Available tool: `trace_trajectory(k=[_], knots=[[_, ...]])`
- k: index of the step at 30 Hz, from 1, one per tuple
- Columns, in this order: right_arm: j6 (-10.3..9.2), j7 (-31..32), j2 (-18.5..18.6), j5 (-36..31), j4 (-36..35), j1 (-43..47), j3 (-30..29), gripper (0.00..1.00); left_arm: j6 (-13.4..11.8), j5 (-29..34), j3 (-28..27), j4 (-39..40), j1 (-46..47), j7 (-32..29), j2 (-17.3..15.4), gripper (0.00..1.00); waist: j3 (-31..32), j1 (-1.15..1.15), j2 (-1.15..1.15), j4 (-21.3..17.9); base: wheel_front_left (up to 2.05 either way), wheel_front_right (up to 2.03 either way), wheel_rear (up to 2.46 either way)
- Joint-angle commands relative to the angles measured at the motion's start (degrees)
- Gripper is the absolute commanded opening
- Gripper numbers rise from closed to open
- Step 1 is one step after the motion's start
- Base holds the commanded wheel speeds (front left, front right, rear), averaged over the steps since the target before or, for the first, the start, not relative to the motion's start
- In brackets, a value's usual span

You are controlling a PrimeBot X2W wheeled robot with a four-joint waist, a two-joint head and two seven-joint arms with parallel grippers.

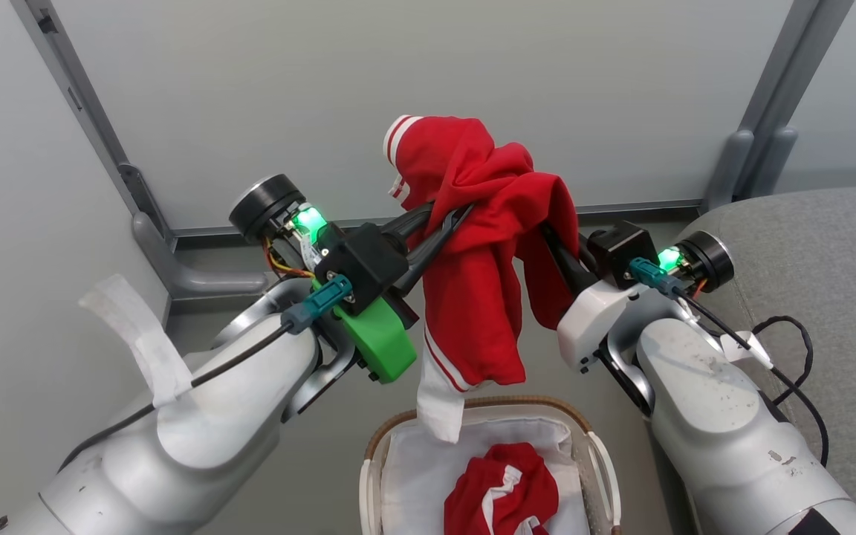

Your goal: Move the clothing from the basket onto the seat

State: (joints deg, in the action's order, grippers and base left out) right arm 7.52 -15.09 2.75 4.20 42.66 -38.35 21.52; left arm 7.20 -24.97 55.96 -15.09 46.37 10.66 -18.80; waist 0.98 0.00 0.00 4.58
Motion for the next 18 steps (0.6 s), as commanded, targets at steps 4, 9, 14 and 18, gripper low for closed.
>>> trace_trajectory(k=[4, 9, 14, 18], knots=[[-0.06, -0.12, 0.25, 0.46, -0.53, 0.36, -0.29, 0.0, -0.98, -1.52, -0.44, -0.87, -2.16, 0.8, 0.39, 0.0, 0.22, 0.0, 0.0, -0.55, 0.0, 0.0, 0.0], [-0.06, -0.12, 0.24, 0.39, -2.34, 0.85, -1.63, 0.0, -2.53, -3.7, -1.89, -2.01, -4.8, 2.13, 1.27, 0.0, 0.5, 0.0, 0.0, -1.39, 0.0, 0.0, 0.0], [-0.06, -0.12, 0.25, -0.75, -5.23, 0.99, -3.6, 0.0, -3.8, -6.32, -3.48, -3.71, -8.47, 3.45, 2.8, 0.96, 0.75, 0.0, 0.0, -2.31, 0.0, 0.0, 0.0], [-0.06, -0.12, 0.25, -1.34, -7.02, 1.28, -5.28, 0.0, -4.22, -7.86, -4.83, -5.44, -11.76, 4.14, 3.65, 1.0, 0.92, 0.0, 0.0, -3.0, 0.0, 0.0, 0.0]])
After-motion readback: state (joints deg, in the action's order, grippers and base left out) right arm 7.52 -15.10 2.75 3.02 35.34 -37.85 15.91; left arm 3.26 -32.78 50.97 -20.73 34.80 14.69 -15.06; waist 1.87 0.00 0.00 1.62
